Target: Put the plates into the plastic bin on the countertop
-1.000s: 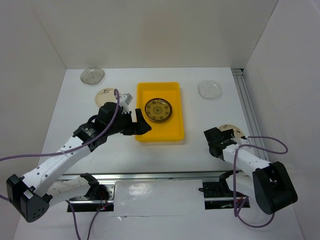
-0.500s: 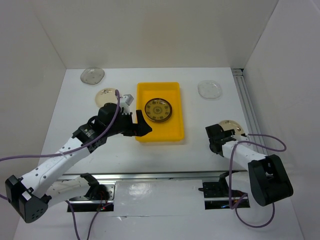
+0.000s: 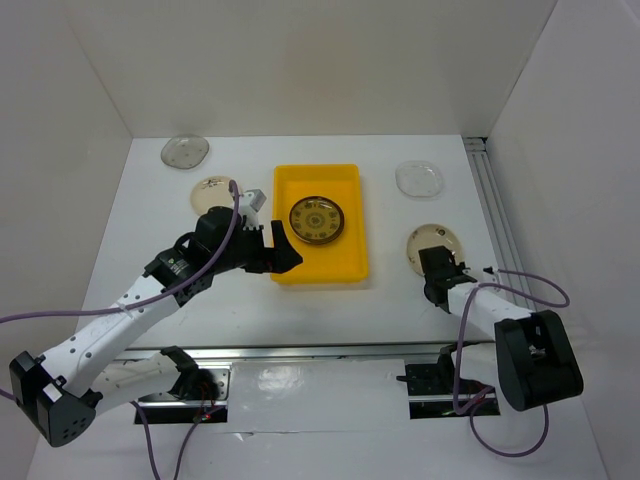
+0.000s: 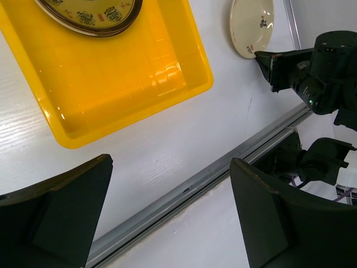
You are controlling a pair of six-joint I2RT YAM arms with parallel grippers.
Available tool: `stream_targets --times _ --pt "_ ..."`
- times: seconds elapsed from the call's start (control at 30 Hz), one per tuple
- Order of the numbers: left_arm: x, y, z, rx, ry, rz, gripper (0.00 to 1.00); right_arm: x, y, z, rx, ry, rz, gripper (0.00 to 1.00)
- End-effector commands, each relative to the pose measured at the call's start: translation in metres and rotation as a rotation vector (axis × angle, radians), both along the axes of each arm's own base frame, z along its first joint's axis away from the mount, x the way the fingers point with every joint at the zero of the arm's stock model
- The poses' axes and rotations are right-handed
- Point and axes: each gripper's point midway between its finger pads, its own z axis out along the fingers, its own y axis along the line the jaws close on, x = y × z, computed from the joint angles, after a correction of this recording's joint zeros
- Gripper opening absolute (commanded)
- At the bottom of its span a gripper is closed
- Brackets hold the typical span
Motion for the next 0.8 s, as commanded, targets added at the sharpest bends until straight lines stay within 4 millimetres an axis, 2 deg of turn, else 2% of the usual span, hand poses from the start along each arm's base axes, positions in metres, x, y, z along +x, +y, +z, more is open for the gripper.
stream_targets --times 0.0,0.03,0.2,0.37,0.43,0.67,0.77 --pt "0.001 0.001 0.012 -0.007 -0.050 0.000 1.00 -0.027 0.006 -0.024 0.018 0.136 0.076 0.00" --pt "0.001 0.001 0.012 -0.007 -0.050 0.000 1.00 -0.026 0.006 -0.020 0.015 0.124 0.085 0.00" --pt "0.002 0.001 0.011 -0.002 -0.042 0.000 1.00 -0.017 0.007 -0.010 -0.003 0.088 0.124 0.12" --pt "0.002 0.001 0.011 -0.002 -0.042 0.000 1.00 -0.017 0.006 -0.018 -0.003 0.119 0.140 0.44" --pt "0.003 0.002 0.011 0.002 -0.045 0.007 1.00 -0.015 0.008 -0.022 0.010 0.124 0.148 0.48" --pt "0.002 0.005 0.007 0.018 -0.033 0.016 1.00 -0.006 0.011 -0.029 0.014 0.140 0.160 0.48" --pt "-0.002 0.008 0.007 0.018 -0.033 0.016 1.00 -0.003 0.010 -0.031 0.016 0.167 0.163 0.40"
